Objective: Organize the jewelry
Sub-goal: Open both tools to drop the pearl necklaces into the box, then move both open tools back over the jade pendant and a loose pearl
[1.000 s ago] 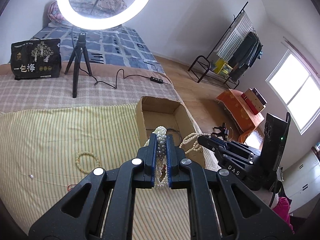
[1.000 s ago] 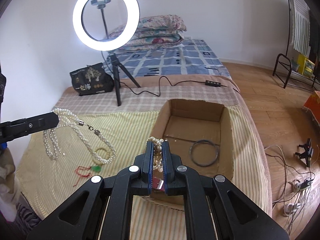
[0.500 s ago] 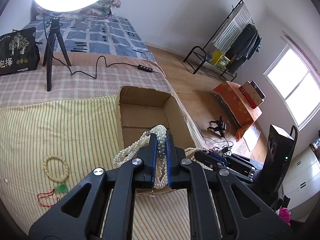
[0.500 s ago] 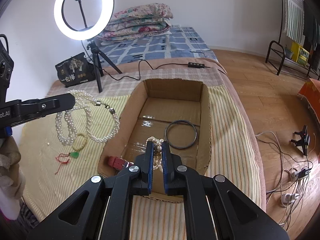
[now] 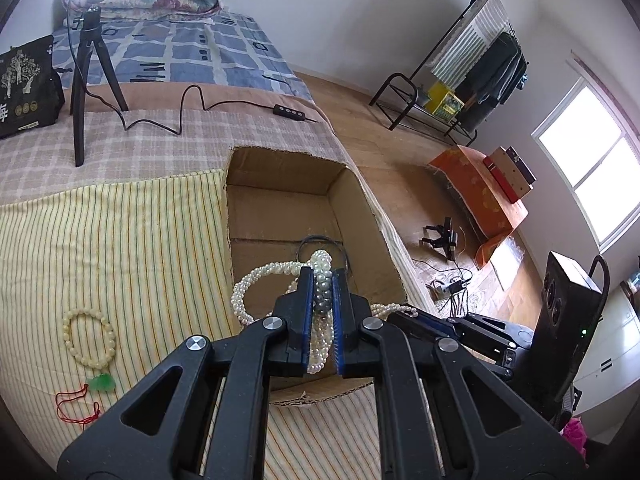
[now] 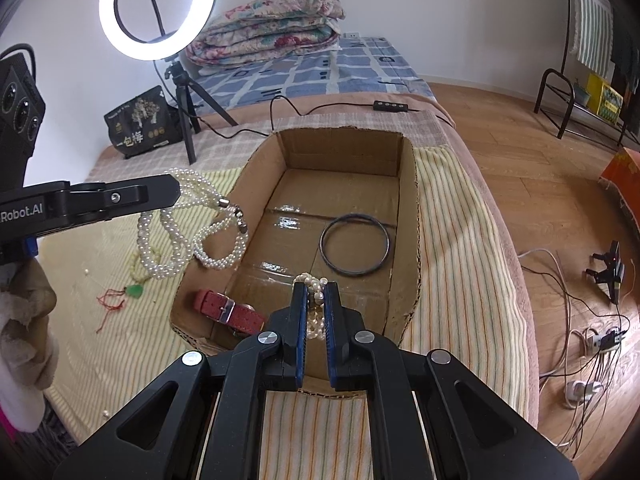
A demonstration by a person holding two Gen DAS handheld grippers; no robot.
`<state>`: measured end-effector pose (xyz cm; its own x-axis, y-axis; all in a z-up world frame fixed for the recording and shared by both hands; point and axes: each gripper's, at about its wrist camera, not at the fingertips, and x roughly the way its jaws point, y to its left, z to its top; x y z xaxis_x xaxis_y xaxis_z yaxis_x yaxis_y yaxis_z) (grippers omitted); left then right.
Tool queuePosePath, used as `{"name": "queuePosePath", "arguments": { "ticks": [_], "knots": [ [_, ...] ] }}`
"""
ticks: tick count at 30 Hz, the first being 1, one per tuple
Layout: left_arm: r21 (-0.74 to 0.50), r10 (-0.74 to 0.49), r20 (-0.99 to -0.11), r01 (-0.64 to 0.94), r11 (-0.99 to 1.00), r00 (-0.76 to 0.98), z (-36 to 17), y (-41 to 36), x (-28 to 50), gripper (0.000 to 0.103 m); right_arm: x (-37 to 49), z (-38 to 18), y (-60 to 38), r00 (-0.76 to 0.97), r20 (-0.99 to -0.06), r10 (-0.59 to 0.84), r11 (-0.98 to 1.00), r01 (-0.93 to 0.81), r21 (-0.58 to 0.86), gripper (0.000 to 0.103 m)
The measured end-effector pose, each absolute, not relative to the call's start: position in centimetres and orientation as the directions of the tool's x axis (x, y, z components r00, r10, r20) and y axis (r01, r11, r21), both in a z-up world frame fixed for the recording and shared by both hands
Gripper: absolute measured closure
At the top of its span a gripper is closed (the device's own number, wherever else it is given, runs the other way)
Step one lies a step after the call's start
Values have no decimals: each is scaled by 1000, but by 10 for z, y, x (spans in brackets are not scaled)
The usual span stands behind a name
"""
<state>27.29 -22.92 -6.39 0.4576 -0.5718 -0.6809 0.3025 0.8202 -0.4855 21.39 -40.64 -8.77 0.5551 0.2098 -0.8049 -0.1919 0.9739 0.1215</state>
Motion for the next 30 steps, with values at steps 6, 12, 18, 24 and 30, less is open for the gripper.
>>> {"name": "queuePosePath", "arguments": {
  "ticks": [6,12,18,24,30],
  "knots": [
    [-461,-537,-688,277,843,489,-64,-225,276,68,216,-87,-406,559,-810,175,980,-176,91,49],
    [-446,-522,-685,274,852,509,-58,-214,274,67,213,-84,-405,583,-797,160,983,-165,76,47],
    [-419,-501,-684,276,865,531,-46,-196,263,67,209,-77,-396,590,-790,164,982,-174,74,47],
    [-390,-468,-680,262,883,564,-31,-163,252,67,202,-64,-380,610,-772,178,979,-189,76,47],
    [-352,-415,-684,227,908,600,-20,-119,241,67,196,-52,-352,620,-759,198,970,-235,61,47]
  ]
}}
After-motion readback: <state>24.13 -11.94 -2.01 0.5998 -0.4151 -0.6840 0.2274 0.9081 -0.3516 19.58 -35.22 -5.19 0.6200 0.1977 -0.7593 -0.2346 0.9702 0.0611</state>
